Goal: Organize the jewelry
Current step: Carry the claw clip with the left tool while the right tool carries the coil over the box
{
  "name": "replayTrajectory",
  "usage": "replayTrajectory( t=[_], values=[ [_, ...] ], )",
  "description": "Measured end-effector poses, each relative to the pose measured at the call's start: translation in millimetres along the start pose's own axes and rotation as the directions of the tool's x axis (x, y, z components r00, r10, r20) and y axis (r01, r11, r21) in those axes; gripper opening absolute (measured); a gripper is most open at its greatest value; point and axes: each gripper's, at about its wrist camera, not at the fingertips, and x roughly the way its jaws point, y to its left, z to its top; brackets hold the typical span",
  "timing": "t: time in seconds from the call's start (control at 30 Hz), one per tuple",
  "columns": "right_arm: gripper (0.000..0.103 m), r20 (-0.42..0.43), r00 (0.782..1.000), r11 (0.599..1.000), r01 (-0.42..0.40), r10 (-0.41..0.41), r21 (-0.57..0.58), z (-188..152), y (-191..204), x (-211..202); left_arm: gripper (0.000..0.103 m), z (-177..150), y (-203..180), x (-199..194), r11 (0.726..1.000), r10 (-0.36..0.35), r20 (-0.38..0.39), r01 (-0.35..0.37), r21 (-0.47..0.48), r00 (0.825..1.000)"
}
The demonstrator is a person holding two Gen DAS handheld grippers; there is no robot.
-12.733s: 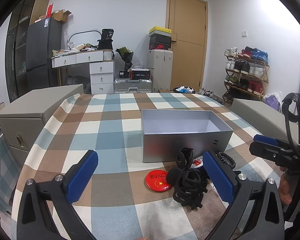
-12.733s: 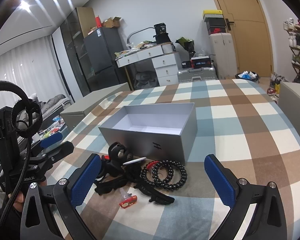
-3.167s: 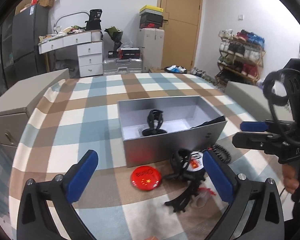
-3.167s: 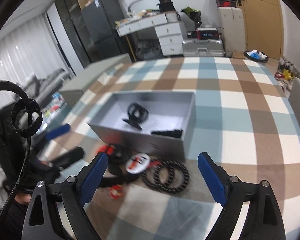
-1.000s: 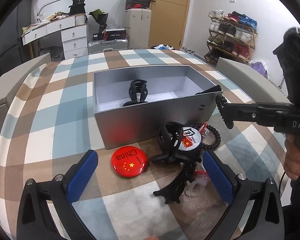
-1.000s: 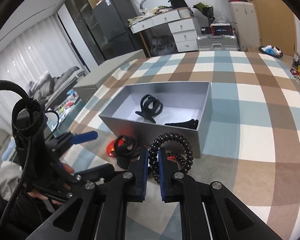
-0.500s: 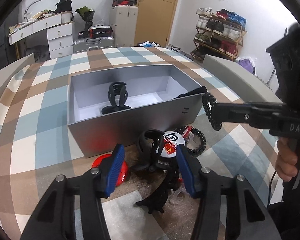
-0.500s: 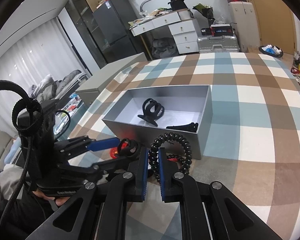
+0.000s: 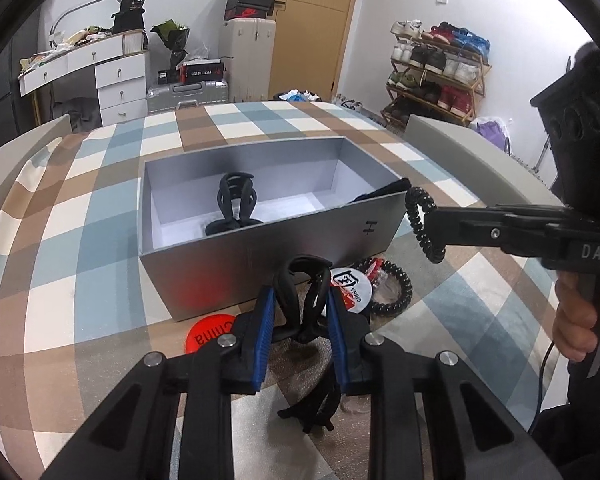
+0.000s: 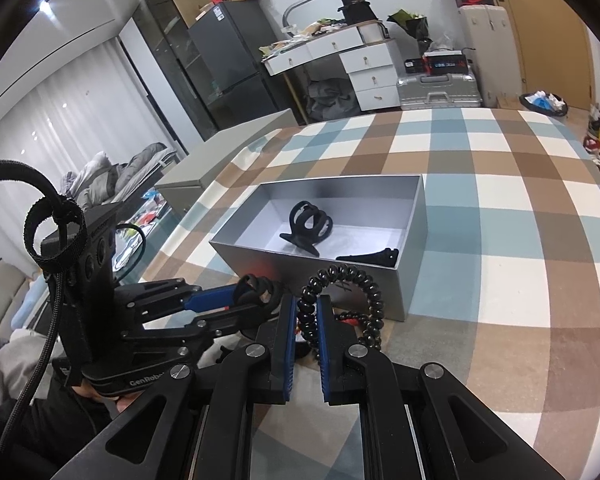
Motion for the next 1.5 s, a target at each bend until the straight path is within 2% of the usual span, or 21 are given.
replayTrajectory(
  t=[0.5,0.63,1.1,1.3,1.5],
  values=[
    [0.009,0.045,0.998,0.999,-0.033,0.033,0.002,4,5,-11,0.020,13,5,-27,0.999,-0.023,0.134,0.028,-0.031,0.991],
    [0.009,0.060,0.997,0.999,-0.046,0.045,0.018,5,2,-12,0.020,16,12,-31,0.998,-0.010,0.166,0.019,-0.057,0.986],
    [0.009,0.156,0.982,0.990,-0.116,0.102,0.079,16,5,-17,0.020,21,31,-33,0.993,0.040,0.207,-0.016,-0.117,0.977],
    [0.009,0.184,0.979,0.991,-0.106,0.089,0.085,26,5,-17,0.020,28,39,-34,0.991,0.061,0.227,-0.033,-0.126,0.972],
    [0.009,0.211,0.971,0.984,-0.137,0.110,0.117,38,-5,-13,0.020,34,44,-31,0.990,0.074,0.240,-0.043,-0.132,0.968]
  ],
)
